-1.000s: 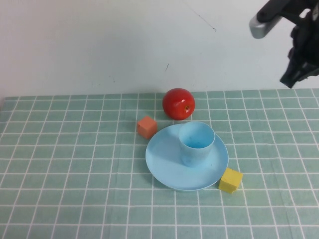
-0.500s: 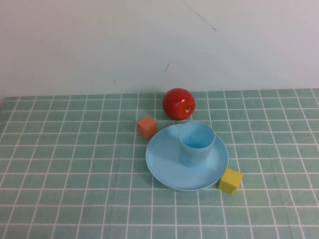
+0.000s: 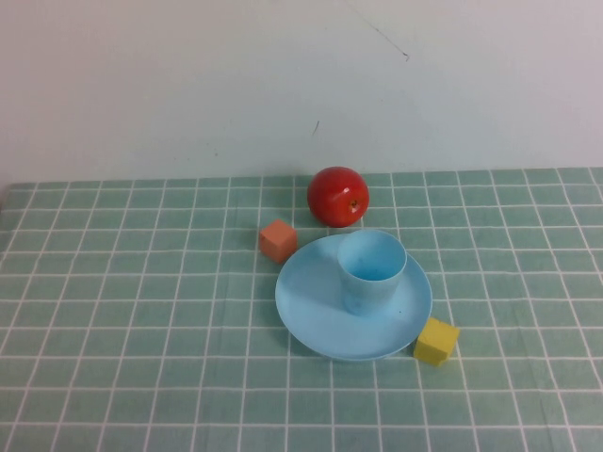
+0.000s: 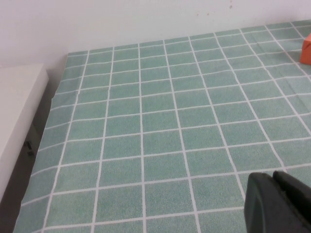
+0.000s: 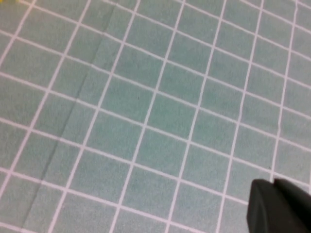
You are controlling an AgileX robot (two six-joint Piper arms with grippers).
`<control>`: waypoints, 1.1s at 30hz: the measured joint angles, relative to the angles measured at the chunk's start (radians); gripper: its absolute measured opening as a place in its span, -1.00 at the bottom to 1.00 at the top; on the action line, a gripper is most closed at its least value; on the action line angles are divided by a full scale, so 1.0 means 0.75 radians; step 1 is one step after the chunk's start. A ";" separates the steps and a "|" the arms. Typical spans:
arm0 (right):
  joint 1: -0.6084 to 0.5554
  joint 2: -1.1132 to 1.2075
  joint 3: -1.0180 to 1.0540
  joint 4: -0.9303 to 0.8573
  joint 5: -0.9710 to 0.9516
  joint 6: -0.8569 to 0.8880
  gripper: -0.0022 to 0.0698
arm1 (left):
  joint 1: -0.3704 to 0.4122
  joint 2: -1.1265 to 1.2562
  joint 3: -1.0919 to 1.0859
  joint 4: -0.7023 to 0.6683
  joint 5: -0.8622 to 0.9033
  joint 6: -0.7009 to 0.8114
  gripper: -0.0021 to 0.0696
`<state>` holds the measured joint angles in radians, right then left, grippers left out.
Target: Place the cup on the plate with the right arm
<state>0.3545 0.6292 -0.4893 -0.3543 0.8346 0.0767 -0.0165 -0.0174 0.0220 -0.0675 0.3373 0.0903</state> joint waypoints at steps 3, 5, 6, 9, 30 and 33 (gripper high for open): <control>0.000 -0.022 0.063 -0.002 -0.063 0.003 -0.95 | 0.000 0.000 0.000 0.000 0.000 0.000 -0.95; 0.000 -0.029 0.075 -0.002 -0.129 0.005 -0.95 | 0.000 0.000 0.000 0.000 0.000 0.000 -0.95; 0.000 -0.029 0.075 -0.005 -0.169 0.005 -0.95 | 0.000 0.000 0.000 0.000 0.000 0.000 -0.95; 0.000 -0.029 0.078 -0.007 -0.260 0.005 -0.95 | 0.000 0.000 0.000 0.000 0.000 0.000 -0.95; 0.000 -0.029 0.081 0.099 -0.324 0.064 -0.95 | 0.000 0.000 0.000 0.000 0.000 0.000 -0.95; -0.003 -0.070 0.090 0.075 -0.328 0.061 -0.95 | 0.000 0.000 0.000 0.000 0.000 0.000 -0.95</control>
<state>0.3523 0.5768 -0.4217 -0.2978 0.5883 0.1224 -0.0165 -0.0174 0.0220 -0.0675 0.3373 0.0903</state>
